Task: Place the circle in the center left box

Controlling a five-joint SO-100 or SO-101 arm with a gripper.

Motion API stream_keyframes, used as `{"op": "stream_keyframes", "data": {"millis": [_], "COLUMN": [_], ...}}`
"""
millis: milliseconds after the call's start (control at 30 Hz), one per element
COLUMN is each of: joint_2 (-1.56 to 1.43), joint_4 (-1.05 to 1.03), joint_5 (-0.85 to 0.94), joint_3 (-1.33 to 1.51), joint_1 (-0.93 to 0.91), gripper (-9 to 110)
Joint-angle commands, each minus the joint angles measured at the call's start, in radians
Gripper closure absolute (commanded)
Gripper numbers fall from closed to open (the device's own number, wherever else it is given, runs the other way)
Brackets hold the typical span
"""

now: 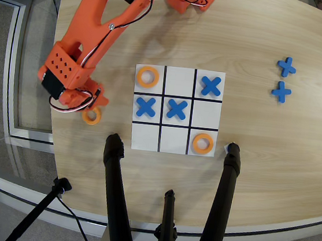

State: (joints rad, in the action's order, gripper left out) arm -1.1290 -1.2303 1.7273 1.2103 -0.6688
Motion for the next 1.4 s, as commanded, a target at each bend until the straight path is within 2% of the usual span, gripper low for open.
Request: {"op": "stream_keyframes", "data": {"millis": [0,500,1200,1367], "joint_2": [0.002,0.133,0.206,0.204], "joint_4": [-0.005,0.101,0.089,0.060], "joint_5": [-0.011,-0.023,-0.034,-0.035], "joint_3": [-0.081,-0.044,-0.014,-0.006], "joint_1": [0.018,0.006,-0.032,-0.032], "gripper": [79,80,80,90]}}
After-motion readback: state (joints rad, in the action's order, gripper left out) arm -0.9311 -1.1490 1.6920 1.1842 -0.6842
